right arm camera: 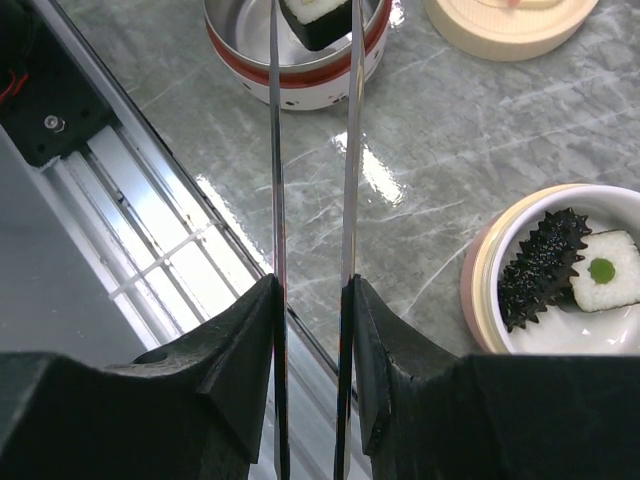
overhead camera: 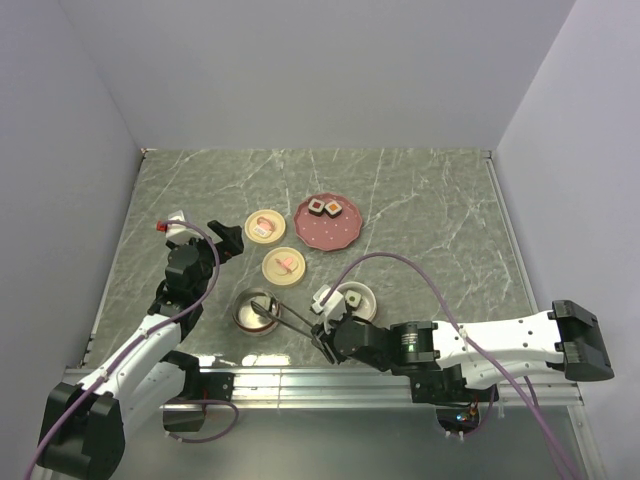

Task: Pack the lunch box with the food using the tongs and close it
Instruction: Place the food into the lunch box, then pick up the food using the clamp, then place the food into the lunch box

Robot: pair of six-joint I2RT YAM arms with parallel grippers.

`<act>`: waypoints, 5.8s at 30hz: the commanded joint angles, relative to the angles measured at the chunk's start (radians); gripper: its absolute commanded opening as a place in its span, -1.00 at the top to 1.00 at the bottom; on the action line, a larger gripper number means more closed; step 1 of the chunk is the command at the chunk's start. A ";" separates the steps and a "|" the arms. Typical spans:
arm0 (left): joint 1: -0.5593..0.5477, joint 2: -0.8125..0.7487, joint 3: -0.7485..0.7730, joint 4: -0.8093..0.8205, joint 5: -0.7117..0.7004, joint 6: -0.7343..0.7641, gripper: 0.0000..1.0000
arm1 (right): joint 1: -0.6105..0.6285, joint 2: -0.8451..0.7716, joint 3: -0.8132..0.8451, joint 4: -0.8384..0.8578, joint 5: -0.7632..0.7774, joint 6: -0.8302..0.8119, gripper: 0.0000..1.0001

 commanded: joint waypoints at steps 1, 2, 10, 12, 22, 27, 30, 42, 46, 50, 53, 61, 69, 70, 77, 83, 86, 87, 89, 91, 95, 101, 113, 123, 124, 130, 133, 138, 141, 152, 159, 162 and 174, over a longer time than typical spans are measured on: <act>0.003 -0.002 0.029 0.025 0.019 -0.008 -0.99 | 0.006 -0.032 0.051 0.058 0.033 -0.015 0.20; 0.005 -0.001 0.029 0.027 0.019 -0.008 -0.99 | 0.006 -0.036 0.048 0.056 0.035 -0.013 0.16; 0.005 0.007 0.035 0.024 0.022 -0.006 -0.99 | 0.006 -0.043 0.048 0.067 0.041 -0.022 0.00; 0.005 0.004 0.034 0.024 0.023 -0.006 -0.99 | 0.006 -0.038 0.051 0.069 0.043 -0.024 -0.01; 0.003 -0.001 0.029 0.027 0.023 -0.006 -0.99 | 0.002 -0.069 0.046 0.056 0.115 -0.004 0.01; 0.005 -0.004 0.028 0.027 0.022 -0.008 -0.99 | -0.067 -0.099 0.032 0.069 0.116 -0.009 0.02; 0.005 -0.005 0.025 0.030 0.022 -0.009 -0.99 | -0.157 -0.110 0.017 0.101 0.073 -0.024 0.03; 0.005 -0.011 0.020 0.034 0.025 -0.006 -0.99 | -0.573 -0.167 -0.040 0.161 -0.082 -0.082 0.05; 0.005 -0.010 0.020 0.036 0.025 -0.006 -0.99 | -0.667 -0.138 -0.058 0.191 -0.144 -0.101 0.05; 0.005 -0.010 0.017 0.036 0.025 -0.006 -0.99 | -0.738 -0.054 -0.064 0.228 -0.180 -0.107 0.05; 0.005 -0.013 0.018 0.037 0.025 -0.006 -0.99 | -0.765 0.012 -0.054 0.251 -0.186 -0.116 0.05; 0.005 -0.016 0.014 0.042 0.028 -0.005 -0.99 | -0.805 0.147 0.006 0.277 -0.178 -0.142 0.06; 0.005 -0.017 0.011 0.045 0.026 -0.005 -0.99 | -0.830 0.238 0.069 0.271 -0.164 -0.167 0.06; 0.005 -0.019 0.009 0.045 0.026 -0.006 -0.99 | -0.833 0.255 0.074 0.273 -0.174 -0.171 0.06; 0.005 -0.013 0.012 0.045 0.028 -0.003 -0.99 | -0.845 0.330 0.124 0.268 -0.187 -0.190 0.06; 0.005 -0.013 0.014 0.044 0.028 -0.003 -0.99 | -0.871 0.364 0.140 0.277 -0.220 -0.205 0.06; 0.005 -0.011 0.014 0.044 0.029 -0.003 -0.99 | -0.880 0.381 0.154 0.279 -0.238 -0.211 0.06; 0.005 -0.011 0.014 0.045 0.029 -0.003 -0.99 | -0.882 0.391 0.160 0.277 -0.244 -0.216 0.06; 0.005 -0.010 0.015 0.044 0.029 -0.003 -0.99 | -0.885 0.399 0.167 0.276 -0.246 -0.219 0.07; 0.006 -0.010 0.015 0.044 0.028 -0.003 -0.99 | -0.884 0.408 0.174 0.273 -0.250 -0.225 0.12; 0.005 -0.016 0.011 0.047 0.028 -0.003 -0.99 | -0.884 0.410 0.167 0.277 -0.252 -0.226 0.46; 0.005 -0.017 0.009 0.047 0.029 -0.002 -0.99 | -0.884 0.349 0.129 0.258 -0.198 -0.205 0.70; 0.006 -0.021 0.008 0.048 0.029 -0.003 -0.99 | -0.810 0.050 0.009 0.233 -0.177 -0.157 0.73; 0.006 -0.017 0.009 0.048 0.031 -0.003 -0.99 | -0.513 -0.125 -0.064 0.210 -0.117 -0.101 0.73; 0.006 -0.017 0.009 0.047 0.031 -0.003 -0.99 | -0.488 -0.132 -0.066 0.205 -0.111 -0.098 0.73; 0.006 -0.019 0.009 0.047 0.029 -0.003 -0.99 | -0.307 -0.118 -0.057 0.191 -0.043 -0.067 0.73; 0.005 -0.019 0.008 0.048 0.031 -0.003 -0.99 | -0.239 -0.073 -0.044 0.181 -0.013 -0.053 0.73; 0.006 -0.021 0.008 0.048 0.029 -0.003 -0.99 | -0.149 -0.035 -0.024 0.170 0.052 -0.035 0.73; 0.006 -0.017 0.009 0.048 0.029 -0.003 -0.99 | -0.114 -0.050 -0.023 0.153 0.053 -0.033 0.73; 0.006 -0.017 0.009 0.047 0.031 -0.003 -0.99 | 0.003 -0.046 -0.021 0.139 0.053 -0.028 0.73; 0.006 -0.022 0.006 0.048 0.029 -0.005 -0.99 | 0.032 0.011 0.002 0.124 0.052 -0.022 0.74; 0.006 -0.019 0.008 0.048 0.031 -0.003 -0.99 | 0.040 0.019 0.005 0.122 0.059 -0.024 0.74; 0.006 -0.016 0.011 0.047 0.032 -0.003 -0.99 | 0.041 0.036 0.025 0.092 0.115 -0.024 0.63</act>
